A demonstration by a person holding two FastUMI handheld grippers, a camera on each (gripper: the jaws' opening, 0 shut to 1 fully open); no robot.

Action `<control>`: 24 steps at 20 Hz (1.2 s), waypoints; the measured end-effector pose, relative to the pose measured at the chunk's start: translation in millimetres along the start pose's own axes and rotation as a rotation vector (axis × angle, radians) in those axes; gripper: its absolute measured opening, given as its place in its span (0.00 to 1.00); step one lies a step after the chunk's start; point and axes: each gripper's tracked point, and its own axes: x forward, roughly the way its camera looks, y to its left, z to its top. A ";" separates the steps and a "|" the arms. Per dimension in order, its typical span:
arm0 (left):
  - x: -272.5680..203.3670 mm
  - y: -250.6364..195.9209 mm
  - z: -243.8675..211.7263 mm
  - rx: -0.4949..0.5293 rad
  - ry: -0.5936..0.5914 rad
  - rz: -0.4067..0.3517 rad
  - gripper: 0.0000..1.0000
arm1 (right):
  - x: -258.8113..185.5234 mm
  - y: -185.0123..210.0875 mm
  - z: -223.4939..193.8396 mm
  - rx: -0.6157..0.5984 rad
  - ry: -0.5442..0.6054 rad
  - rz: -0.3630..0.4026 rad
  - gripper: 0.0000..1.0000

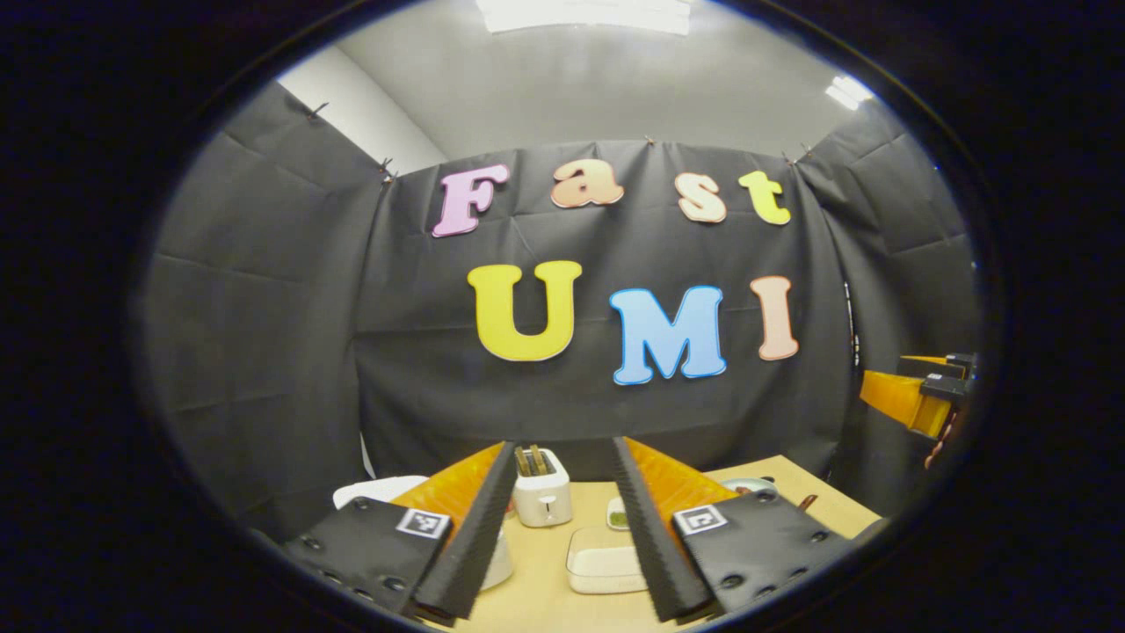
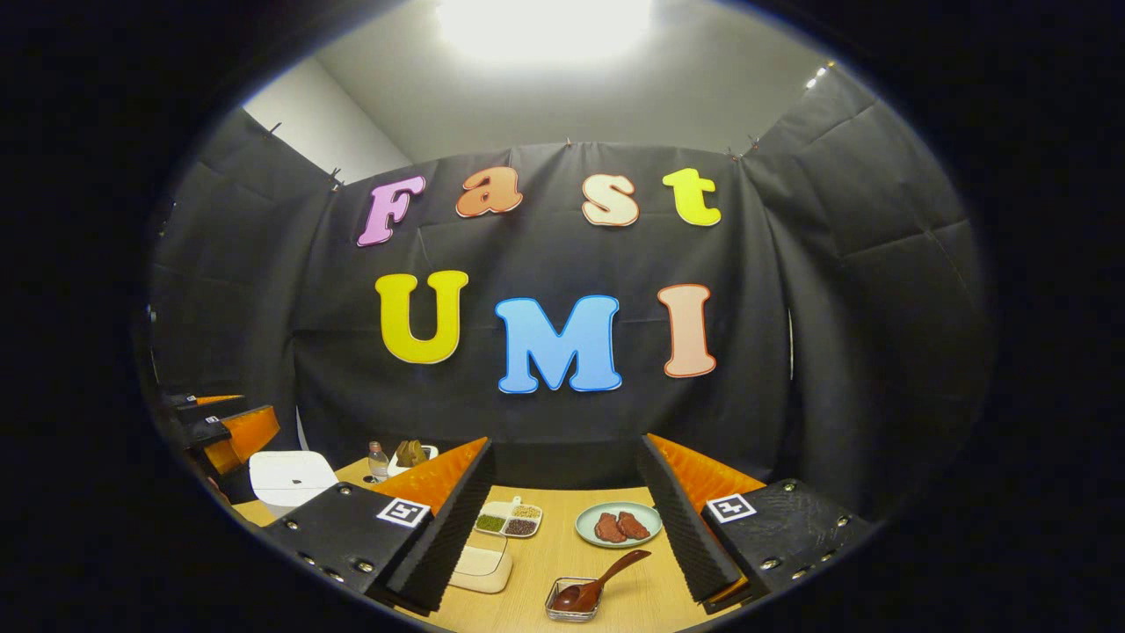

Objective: Close the left gripper, press the button to open the rice cooker; take a wooden spoon from the chopstick holder with the right hand, scoop a spoonful of rice and pour it into the rice cooker, then put the wooden spoon back into the chopstick holder.

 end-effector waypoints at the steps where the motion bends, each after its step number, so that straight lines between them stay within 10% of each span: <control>1: 3.8 5.4 -12.9 -0.016 0.039 0.002 0.59 | 0.7 -0.1 -2.3 -0.001 0.004 0.000 0.98; 4: 10.7 32.3 -48.5 -0.092 0.166 0.027 0.09 | 4.5 -0.3 -11.5 -0.011 0.027 -0.003 0.98; 15: 87.3 179.9 -164.8 -0.272 0.492 0.211 0.08 | 23.6 2.4 -56.7 -0.030 0.149 -0.023 0.98; 24: 143.1 206.5 -235.7 -0.275 0.649 0.215 0.08 | 32.6 -8.6 -71.9 -0.045 0.191 -0.069 0.98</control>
